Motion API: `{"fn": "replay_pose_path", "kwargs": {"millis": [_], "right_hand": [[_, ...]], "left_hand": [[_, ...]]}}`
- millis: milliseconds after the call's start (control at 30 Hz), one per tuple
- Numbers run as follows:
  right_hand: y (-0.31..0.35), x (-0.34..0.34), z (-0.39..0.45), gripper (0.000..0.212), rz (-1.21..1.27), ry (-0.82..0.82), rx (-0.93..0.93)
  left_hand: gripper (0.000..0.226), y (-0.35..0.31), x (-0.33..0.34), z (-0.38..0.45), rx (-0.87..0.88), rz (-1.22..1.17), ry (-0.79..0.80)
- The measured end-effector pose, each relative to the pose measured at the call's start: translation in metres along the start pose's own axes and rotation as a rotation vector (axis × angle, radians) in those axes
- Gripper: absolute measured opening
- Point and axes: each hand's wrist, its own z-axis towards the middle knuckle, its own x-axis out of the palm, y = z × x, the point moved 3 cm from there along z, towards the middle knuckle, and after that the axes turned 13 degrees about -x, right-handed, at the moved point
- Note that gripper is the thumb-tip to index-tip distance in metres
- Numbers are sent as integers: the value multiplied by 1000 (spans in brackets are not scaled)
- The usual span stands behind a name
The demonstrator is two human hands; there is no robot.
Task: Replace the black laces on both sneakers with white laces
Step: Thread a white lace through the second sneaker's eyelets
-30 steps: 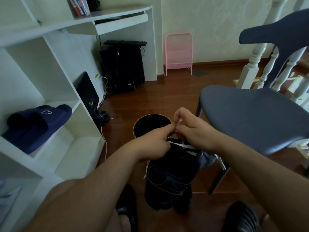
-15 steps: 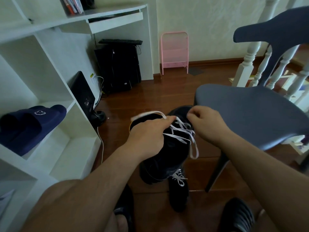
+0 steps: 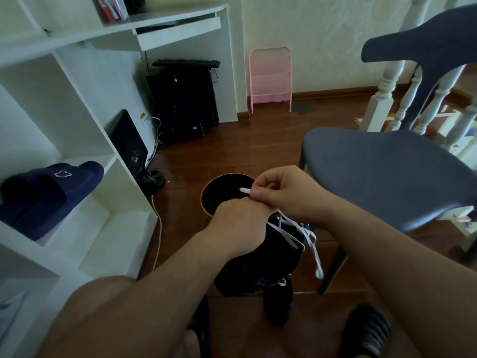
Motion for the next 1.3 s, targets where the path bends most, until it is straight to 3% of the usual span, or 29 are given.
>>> {"fn": "replay_pose_path", "kwargs": {"millis": [67, 200, 333, 433, 567, 733, 867, 1100, 1300], "right_hand": [[1, 0, 0, 9, 77, -109, 15], [0, -20, -1, 14, 511, -382, 124], [-11, -46, -3, 30, 668, -576, 219], [-15, -61, -9, 16, 496, -547, 209], [-6, -57, -17, 13, 5, -322, 90], [-4, -37, -14, 15, -279, -202, 61], [-4, -33, -12, 14, -344, -231, 68], [5, -31, -13, 14, -434, -430, -8], [5, -29, -15, 14, -419, -514, -23]], "left_hand": [[58, 2, -1, 0, 2, -40, -19], [77, 10, -4, -3, 4, -297, -69], [70, 20, -10, -4, -85, -482, -98], [51, 34, -11, 1, -213, -612, -134], [29, 45, -16, 3, -323, -743, -188], [23, 46, -20, 4, -334, -795, -202], [21, 45, -22, 2, -345, -873, -252], [23, 36, -22, 0, -399, -1184, -163], [26, 33, -25, -3, -372, -1151, -196]]}}
